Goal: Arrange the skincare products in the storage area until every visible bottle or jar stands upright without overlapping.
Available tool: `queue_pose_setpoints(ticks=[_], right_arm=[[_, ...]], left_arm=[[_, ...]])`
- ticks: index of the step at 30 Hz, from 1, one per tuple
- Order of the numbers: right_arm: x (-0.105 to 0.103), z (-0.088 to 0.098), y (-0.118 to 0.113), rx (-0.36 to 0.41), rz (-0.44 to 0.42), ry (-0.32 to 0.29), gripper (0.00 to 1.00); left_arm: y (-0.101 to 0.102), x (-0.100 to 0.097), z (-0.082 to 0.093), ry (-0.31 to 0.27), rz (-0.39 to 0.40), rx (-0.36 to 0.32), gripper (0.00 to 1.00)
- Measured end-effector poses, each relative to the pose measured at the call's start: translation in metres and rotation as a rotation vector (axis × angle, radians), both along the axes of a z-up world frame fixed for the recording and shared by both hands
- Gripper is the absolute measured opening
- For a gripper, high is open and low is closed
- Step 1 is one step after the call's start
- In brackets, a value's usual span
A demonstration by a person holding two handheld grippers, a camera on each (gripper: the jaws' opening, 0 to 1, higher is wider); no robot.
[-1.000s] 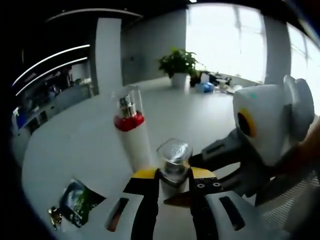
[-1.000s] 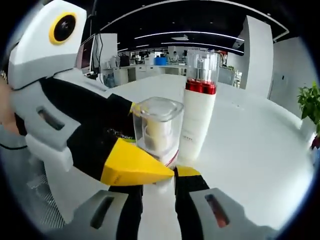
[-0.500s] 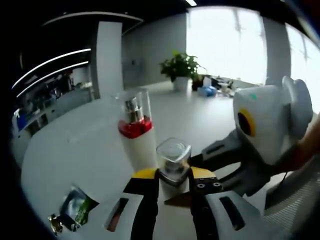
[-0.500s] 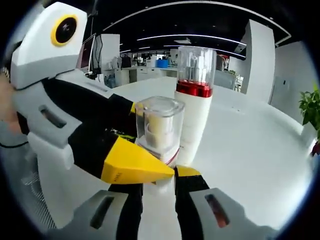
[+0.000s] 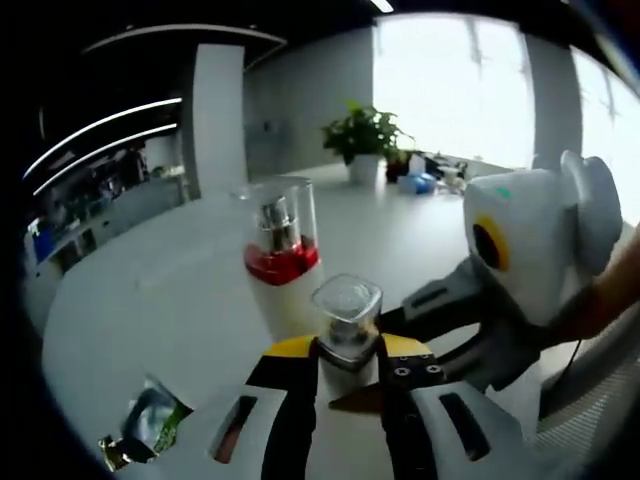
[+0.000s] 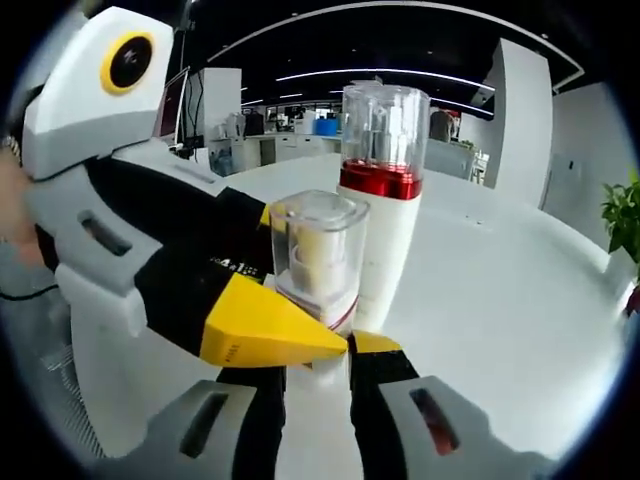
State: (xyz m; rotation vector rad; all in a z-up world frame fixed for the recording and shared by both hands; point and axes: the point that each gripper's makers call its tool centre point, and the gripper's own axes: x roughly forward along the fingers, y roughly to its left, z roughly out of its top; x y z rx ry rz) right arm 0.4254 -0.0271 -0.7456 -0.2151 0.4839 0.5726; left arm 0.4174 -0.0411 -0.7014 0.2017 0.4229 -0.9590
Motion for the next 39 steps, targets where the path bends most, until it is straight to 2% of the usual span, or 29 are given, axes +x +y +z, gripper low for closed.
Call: queue_pose_setpoints(ticks=[10, 19, 31, 39], right_arm=[[0.003, -0.001, 0.001, 0.002, 0.011, 0.008, 0.24], [0.002, -0.007, 0.001, 0.0, 0.006, 0.04, 0.25], [-0.005, -0.009, 0.003, 0.006, 0.012, 0.062, 0.37], [-0.015, -0.007, 0.001, 0.005, 0.012, 0.079, 0.46]], left_arm=[[0.001, 0.003, -0.002, 0.007, 0.007, 0.004, 0.2], [0.002, 0.003, -0.006, 0.018, 0.007, 0.013, 0.21], [0.007, -0.001, -0.008, 0.045, 0.003, 0.01, 0.31], [0.022, -0.008, -0.009, 0.083, 0.028, 0.001, 0.41]])
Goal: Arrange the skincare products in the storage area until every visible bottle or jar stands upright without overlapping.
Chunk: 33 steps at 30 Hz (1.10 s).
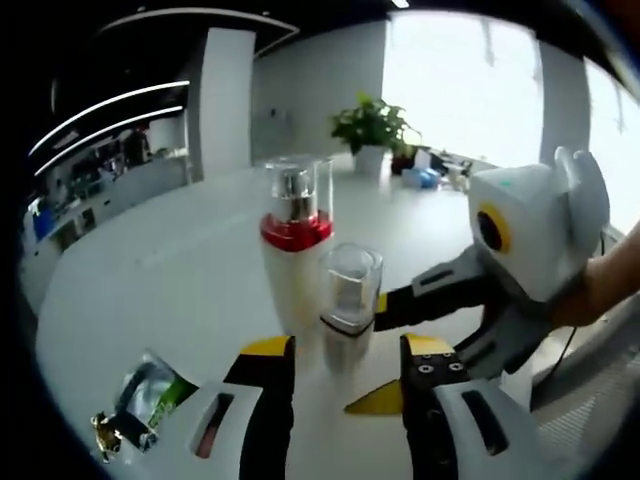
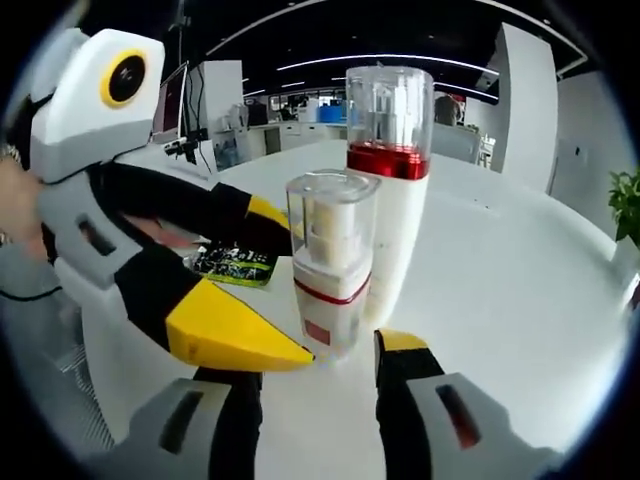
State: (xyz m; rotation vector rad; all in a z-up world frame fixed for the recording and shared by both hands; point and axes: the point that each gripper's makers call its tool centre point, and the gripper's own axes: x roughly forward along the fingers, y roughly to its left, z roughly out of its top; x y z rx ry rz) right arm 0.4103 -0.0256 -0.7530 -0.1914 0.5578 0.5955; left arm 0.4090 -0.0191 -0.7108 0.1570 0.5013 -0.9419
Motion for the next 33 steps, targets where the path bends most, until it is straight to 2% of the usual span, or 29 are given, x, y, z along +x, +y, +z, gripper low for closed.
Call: queue_pose_setpoints(ticks=[8, 16, 33], right_arm=[[-0.012, 0.002, 0.001, 0.007, 0.002, 0.017, 0.55], [-0.022, 0.004, 0.005, 0.021, 0.016, 0.032, 0.68], [-0.043, 0.018, 0.006, 0.032, 0.02, 0.026, 0.77]], left_arm=[[0.014, -0.011, 0.002, 0.031, 0.02, -0.011, 0.51], [0.028, -0.023, 0.001, 0.066, 0.034, -0.018, 0.62], [0.063, -0.046, 0.004, 0.117, 0.111, -0.052, 0.74]])
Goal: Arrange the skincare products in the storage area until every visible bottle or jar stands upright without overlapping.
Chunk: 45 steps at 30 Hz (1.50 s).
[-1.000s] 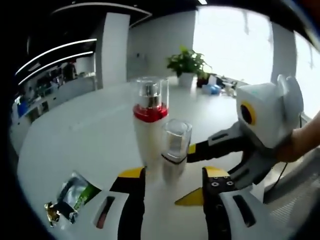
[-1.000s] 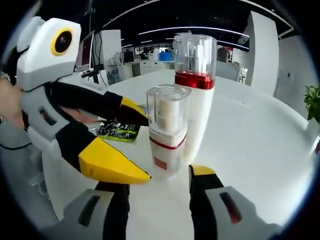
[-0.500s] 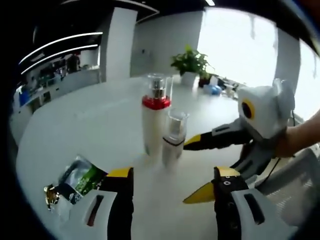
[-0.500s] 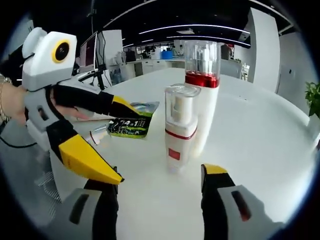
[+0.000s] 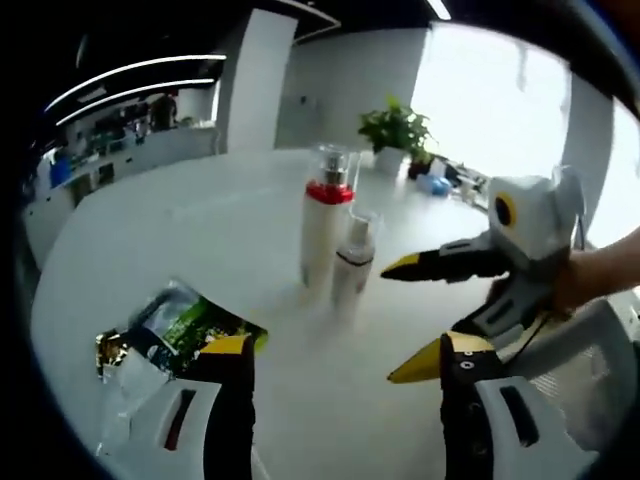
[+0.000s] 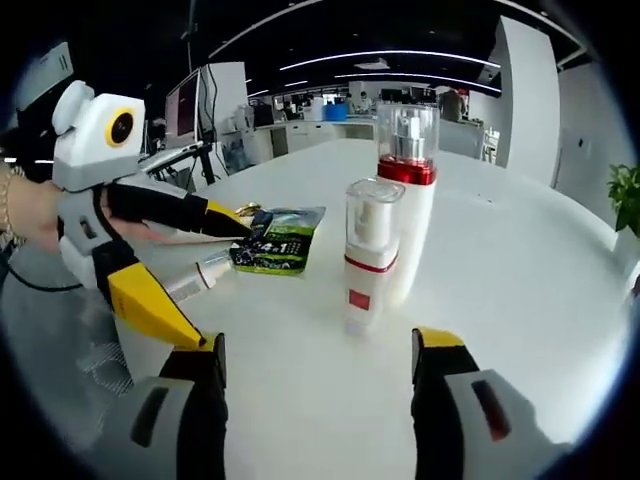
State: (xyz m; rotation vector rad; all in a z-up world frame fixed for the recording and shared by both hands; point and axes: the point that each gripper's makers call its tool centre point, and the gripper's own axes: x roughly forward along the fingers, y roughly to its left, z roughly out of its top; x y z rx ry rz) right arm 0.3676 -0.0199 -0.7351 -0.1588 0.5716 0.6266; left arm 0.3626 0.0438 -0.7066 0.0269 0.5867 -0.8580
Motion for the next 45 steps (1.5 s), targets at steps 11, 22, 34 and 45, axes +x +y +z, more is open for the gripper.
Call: queue_pose_setpoints(ticks=[11, 22, 34, 45], right_arm=[[-0.006, 0.015, -0.01, 0.024, -0.038, -0.031, 0.83], [-0.019, 0.031, -0.014, 0.058, -0.065, -0.055, 0.86], [-0.033, 0.044, -0.015, 0.112, -0.086, -0.062, 0.91], [-0.041, 0.054, -0.013, 0.136, -0.086, -0.07, 0.94]], left_arm=[[0.038, -0.007, 0.006, 0.013, 0.073, 0.009, 0.82], [0.07, -0.019, 0.013, 0.024, 0.111, 0.017, 0.91], [0.091, -0.04, 0.013, 0.038, 0.142, 0.022, 0.94], [0.118, -0.05, 0.015, 0.038, 0.183, 0.026, 0.95]])
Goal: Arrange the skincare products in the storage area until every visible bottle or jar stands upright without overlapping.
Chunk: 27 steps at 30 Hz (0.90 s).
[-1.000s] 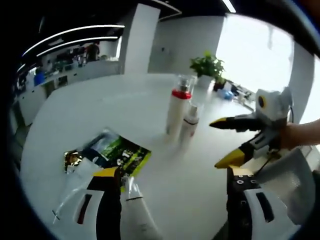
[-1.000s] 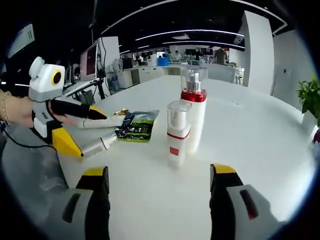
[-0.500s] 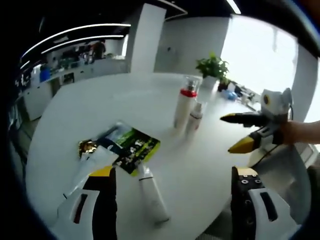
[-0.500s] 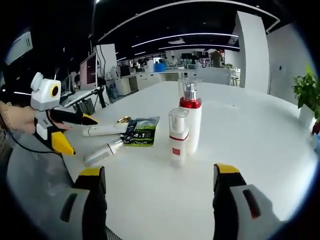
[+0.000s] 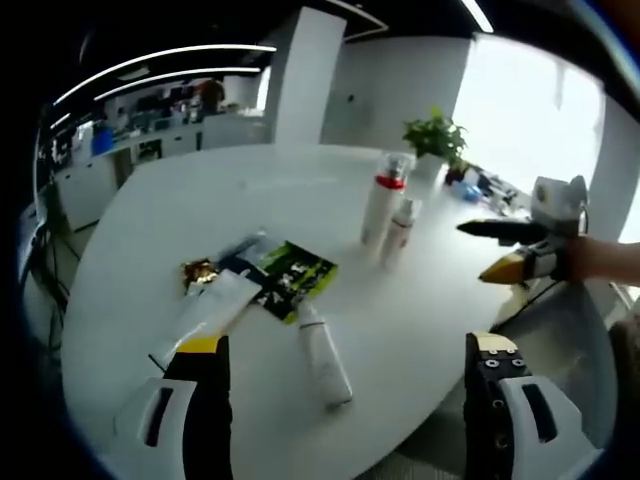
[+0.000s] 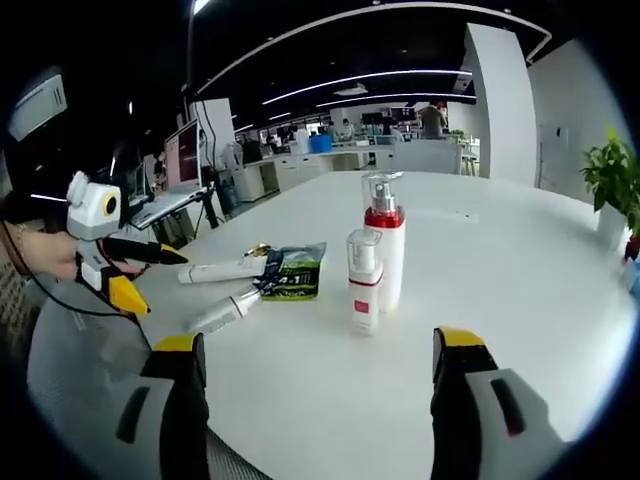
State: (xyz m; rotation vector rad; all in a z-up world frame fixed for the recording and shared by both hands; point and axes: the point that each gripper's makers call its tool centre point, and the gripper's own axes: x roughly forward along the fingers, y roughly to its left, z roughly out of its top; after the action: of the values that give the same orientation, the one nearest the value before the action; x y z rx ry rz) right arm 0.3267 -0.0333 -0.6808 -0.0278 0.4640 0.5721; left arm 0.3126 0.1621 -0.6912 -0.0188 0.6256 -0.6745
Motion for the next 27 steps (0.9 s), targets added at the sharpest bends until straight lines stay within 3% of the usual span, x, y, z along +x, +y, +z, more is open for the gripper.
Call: queue_pose_setpoints(ticks=[14, 27], right_arm=[[-0.006, 0.014, 0.009, 0.015, -0.007, -0.025, 0.98], [-0.005, 0.007, 0.002, -0.004, -0.033, -0.019, 0.99]], left_arm=[[0.022, -0.017, 0.0, 0.001, 0.024, 0.012, 0.95], [0.032, -0.018, 0.004, -0.004, 0.047, 0.009, 0.96]])
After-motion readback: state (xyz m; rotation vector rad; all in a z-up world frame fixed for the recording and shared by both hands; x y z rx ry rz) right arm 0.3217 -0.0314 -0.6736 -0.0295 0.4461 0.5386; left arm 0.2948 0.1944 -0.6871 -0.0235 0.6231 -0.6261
